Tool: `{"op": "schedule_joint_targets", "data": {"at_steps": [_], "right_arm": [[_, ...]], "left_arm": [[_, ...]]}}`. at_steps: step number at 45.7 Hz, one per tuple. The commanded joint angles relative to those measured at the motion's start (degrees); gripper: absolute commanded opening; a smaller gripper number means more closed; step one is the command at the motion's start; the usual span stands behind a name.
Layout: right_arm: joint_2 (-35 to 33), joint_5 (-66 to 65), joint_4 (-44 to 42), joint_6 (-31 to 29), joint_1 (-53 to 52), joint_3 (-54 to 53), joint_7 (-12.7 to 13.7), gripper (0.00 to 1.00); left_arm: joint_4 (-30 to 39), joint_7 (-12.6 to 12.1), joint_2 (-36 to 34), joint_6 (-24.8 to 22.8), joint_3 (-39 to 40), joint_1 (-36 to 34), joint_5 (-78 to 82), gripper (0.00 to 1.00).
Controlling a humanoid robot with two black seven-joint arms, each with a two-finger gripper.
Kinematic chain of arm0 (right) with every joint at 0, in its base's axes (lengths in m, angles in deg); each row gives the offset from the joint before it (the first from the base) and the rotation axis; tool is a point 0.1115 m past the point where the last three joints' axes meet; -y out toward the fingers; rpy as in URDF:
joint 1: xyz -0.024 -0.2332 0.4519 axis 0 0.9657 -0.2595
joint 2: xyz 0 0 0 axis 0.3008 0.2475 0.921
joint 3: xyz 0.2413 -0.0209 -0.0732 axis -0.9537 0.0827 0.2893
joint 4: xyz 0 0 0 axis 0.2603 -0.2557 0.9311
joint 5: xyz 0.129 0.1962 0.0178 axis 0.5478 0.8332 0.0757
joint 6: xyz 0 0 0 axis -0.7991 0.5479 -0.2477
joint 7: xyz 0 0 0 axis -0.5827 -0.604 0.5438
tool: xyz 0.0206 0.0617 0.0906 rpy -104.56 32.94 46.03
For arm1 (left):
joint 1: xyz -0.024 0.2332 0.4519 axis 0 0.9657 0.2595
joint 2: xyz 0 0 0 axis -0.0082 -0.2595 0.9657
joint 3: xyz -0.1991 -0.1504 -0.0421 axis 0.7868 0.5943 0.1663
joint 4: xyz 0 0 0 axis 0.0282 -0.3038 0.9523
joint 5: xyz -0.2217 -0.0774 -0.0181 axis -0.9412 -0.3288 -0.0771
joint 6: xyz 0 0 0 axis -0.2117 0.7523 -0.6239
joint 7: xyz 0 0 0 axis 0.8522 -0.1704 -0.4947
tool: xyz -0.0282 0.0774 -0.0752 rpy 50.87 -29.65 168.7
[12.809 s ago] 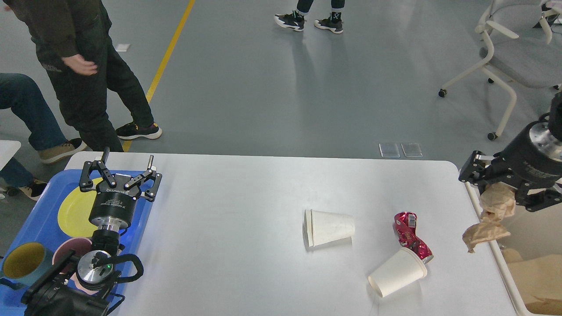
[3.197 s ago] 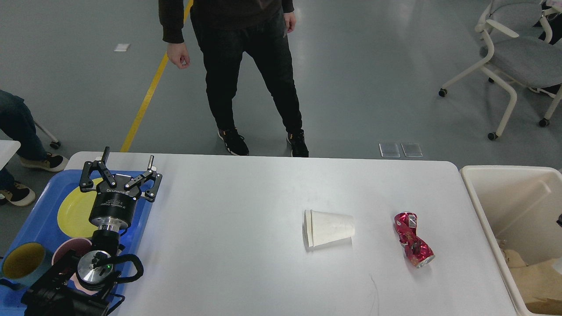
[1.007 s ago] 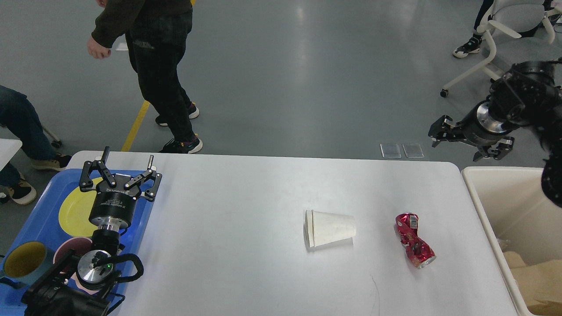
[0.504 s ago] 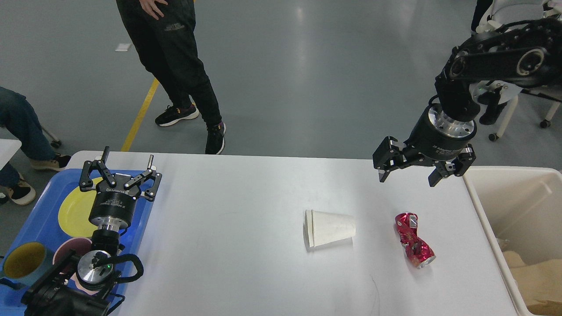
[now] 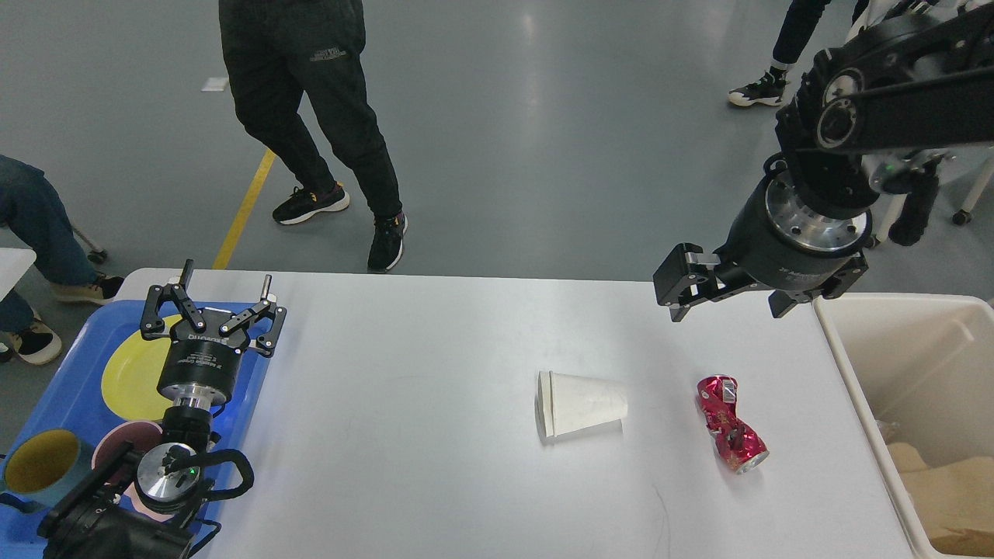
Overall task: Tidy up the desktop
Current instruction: 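Raise the right gripper out of the bin and swing it over the table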
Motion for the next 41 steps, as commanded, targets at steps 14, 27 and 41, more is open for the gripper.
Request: {"op": "schedule_joint_targets", "data": {"at_steps": [14, 27, 41], "right_arm": [[0.94, 7.26, -17.14, 0.3, 20.12, -5.86, -0.02, 0.99], [1.56, 30.17, -31.65, 7.41, 39.28, -10.79, 0.15, 0.73], [3.14, 43.21, -44.92, 15.33, 60.12, -20.37, 0.15, 1.0]], "left_arm": [[0.0, 0.01, 0.0, -0.01, 0.0, -0.03, 0.0, 0.96], [0.0, 0.01, 0.0, -0.01, 0.0, -0.03, 0.0, 0.96], [0.0, 0.01, 0.0, -0.01, 0.0, -0.03, 0.0, 0.96]]}}
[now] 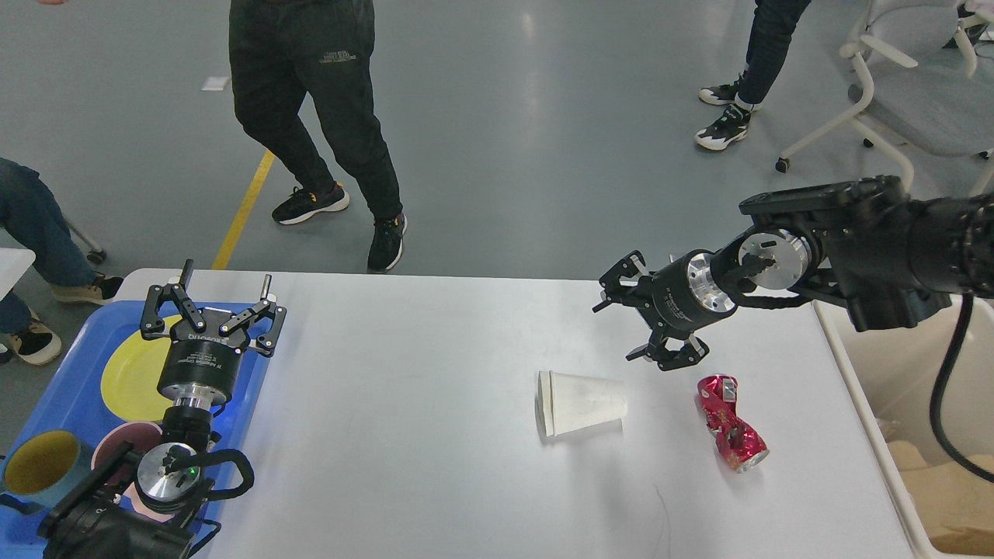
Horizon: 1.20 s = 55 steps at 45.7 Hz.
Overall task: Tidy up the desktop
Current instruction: 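Raise the right gripper out of the bin and swing it over the table, then lower the right gripper onto the white paper cup lying on its side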
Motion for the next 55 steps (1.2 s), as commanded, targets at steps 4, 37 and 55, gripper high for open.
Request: {"op": "schedule_joint_targets", "data": {"at_steps": [4, 37, 55], "right_arm": [[2.45, 0.84, -6.69, 2.63, 10.69, -8.07, 0.13, 1.0], [13.79, -2.33, -27.61, 2.11, 26.34, -14.67, 2.24, 1.0], [15.55, -5.32, -31.84, 2.46, 29.24, -14.76, 2.06, 0.93]], "left_arm": [[0.0, 0.02, 0.0, -0.01, 0.0, 0.0, -0.02, 0.96], [0.0, -0.07, 0.0, -0.01, 0.0, 0.09, -0.02, 0.96], [0.0, -0.07, 0.0, -0.01, 0.0, 0.0, -0.02, 0.96]]}}
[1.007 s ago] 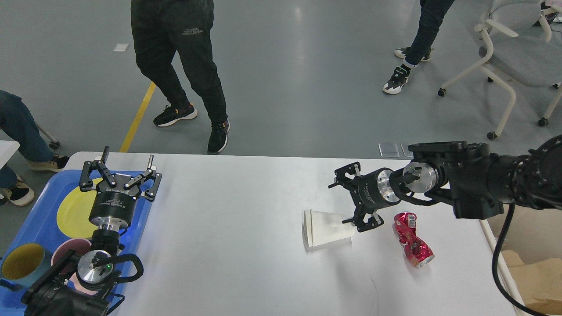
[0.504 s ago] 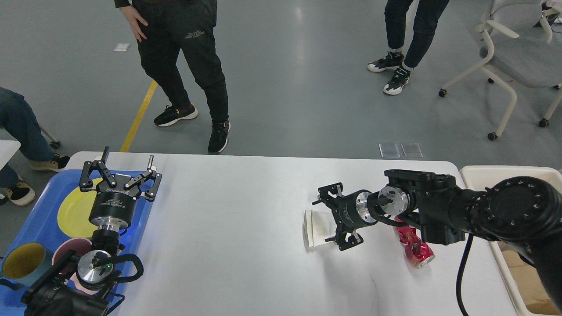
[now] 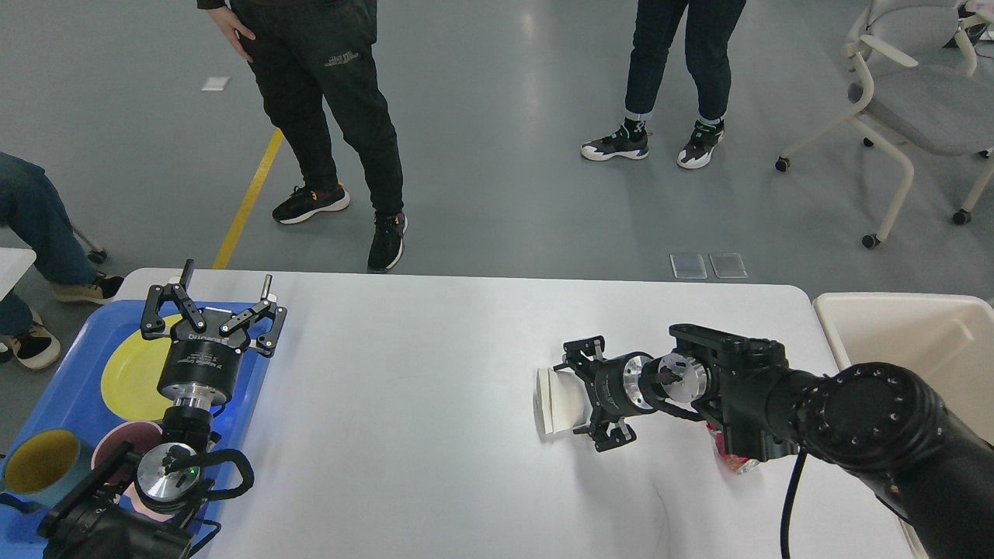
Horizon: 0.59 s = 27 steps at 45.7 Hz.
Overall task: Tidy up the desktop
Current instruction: 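Lower the right gripper onto the white paper cup lying on its side, then lift the white paper cup and carry it into the white bin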
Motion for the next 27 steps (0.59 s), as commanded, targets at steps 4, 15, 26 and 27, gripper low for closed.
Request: {"op": "schedule_joint_targets", "data": {"at_steps": [4, 15, 26, 27], "right_arm": [[-0.32, -1.03, -0.15, -0.77, 1.0, -0.66, 0.43, 0.62], [-1.81, -1.21, 2.22, -3.5, -0.93, -1.28, 3.15, 0.0], [-2.42, -4.28, 7.41, 0.54, -4.1, -1.36, 3.06, 0.0], [-2.77, -4.28, 8.02, 0.81, -4.45, -1.28, 3.06, 0.0]], "left_arm": [[0.0, 0.09, 0.0, 0.0, 0.0, -0.02, 0.0, 0.96], [0.0, 0.08, 0.0, 0.0, 0.0, -0.02, 0.0, 0.96], [0.0, 0.0, 0.0, 0.0, 0.0, -0.02, 0.0, 0.96], [0.0, 0.0, 0.0, 0.0, 0.0, -0.02, 0.08, 0.96]]}}
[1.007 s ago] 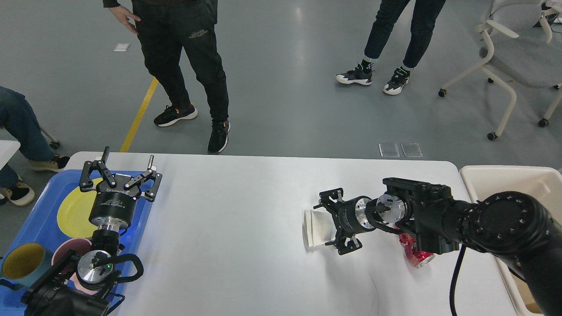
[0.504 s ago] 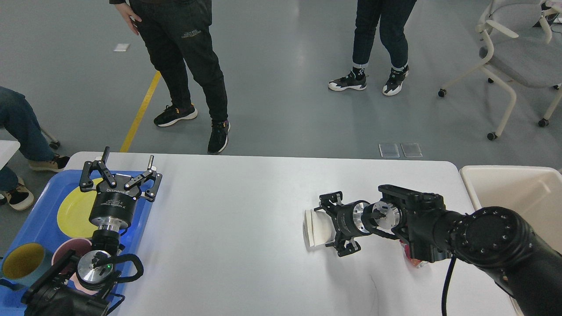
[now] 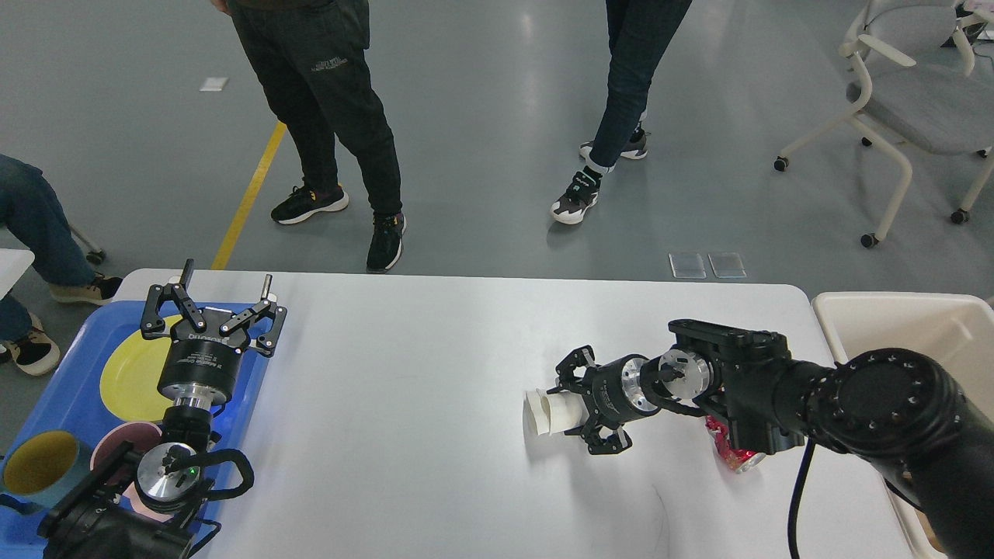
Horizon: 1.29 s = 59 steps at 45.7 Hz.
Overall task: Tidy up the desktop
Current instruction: 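Lift the white paper cup and carry it into the white bin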
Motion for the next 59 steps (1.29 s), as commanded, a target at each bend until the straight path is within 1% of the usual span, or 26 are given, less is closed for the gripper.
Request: {"op": "schedule_joint_targets", "data": {"at_steps": [1, 6, 8, 14, 19, 24, 29, 38, 45, 47, 48, 49, 53, 54, 56, 59], "right_arm": [[-1.1, -0.77, 3.0, 2.21, -1.64, 0.11, 0.02, 0.0], [-2.85, -1.38, 6.86, 3.96, -4.71, 0.55, 0.02, 0.0], [-3.29, -2.17, 8.79, 4.58, -6.29, 0.99, 0.54, 0.0], [-5.23, -5.33, 15.73, 4.85, -13.05, 4.23, 0.81, 0.0], [-6.37, -5.87, 23.46, 4.06, -20.96, 10.2, 0.9, 0.0], [-7.86, -6.04, 34.71, 3.62, -30.8, 16.27, 0.37, 0.0], [-8.57, -8.41, 45.35, 0.11, -42.93, 23.65, 0.19, 0.0], [-13.22, -20.27, 56.34, -13.42, -57.96, 28.76, -0.16, 0.0], [-17.97, -21.95, 65.31, -18.53, -71.41, 32.62, -0.42, 0.0], [-18.15, -22.04, 66.63, -19.67, -74.57, 34.38, -1.29, 0.0], [-18.15, -22.04, 67.07, -20.2, -75.98, 35.43, -2.26, 0.0], [-18.15, -22.04, 67.42, -20.64, -77.3, 36.57, -3.66, 0.0], [-17.45, -22.56, 68.22, -21.17, -80.65, 41.76, -11.13, 0.0], [-17.18, -23.09, 68.3, -21.17, -81.09, 42.99, -12.62, 0.0], [-16.31, -24.32, 68.48, -21.17, -82.14, 45.8, -14.48, 0.0], [-16.3, -24.5, 68.57, -21.17, -82.32, 47.13, -14.31, 0.0]], "left_arm": [[0.0, -0.03, 0.0, 0.0, 0.0, 0.0, 0.0, 0.96], [0.0, -0.03, 0.0, 0.0, 0.0, 0.0, 0.0, 0.96], [0.0, -0.03, 0.0, 0.0, 0.0, 0.0, 0.09, 0.96], [0.0, -0.03, 0.0, 0.0, 0.0, 0.0, 0.0, 0.96], [0.0, -0.03, 0.0, 0.0, 0.0, 0.0, 0.0, 0.96], [0.0, -0.03, 0.0, 0.0, 0.0, 0.0, 0.0, 0.96], [0.0, -0.03, 0.0, 0.0, 0.0, 0.0, 0.0, 0.96], [0.0, 0.05, 0.0, 0.0, 0.0, 0.0, 0.0, 0.96], [0.0, 0.06, 0.0, 0.0, 0.0, 0.0, 0.0, 0.96], [0.0, 0.06, 0.0, 0.0, 0.0, 0.0, 0.0, 0.96], [0.0, 0.06, 0.0, 0.0, 0.0, 0.0, 0.0, 0.96], [0.0, 0.06, 0.0, 0.0, 0.0, 0.0, 0.0, 0.96], [0.0, 0.06, 0.0, 0.08, 0.0, 0.0, 0.0, 0.96], [0.0, 0.06, 0.0, 0.0, 0.0, 0.09, 0.0, 0.96], [0.0, 0.06, 0.0, 0.0, 0.09, 0.09, 0.0, 0.96], [0.0, 0.06, 0.0, 0.08, 0.0, 0.0, 0.09, 0.96]]}}
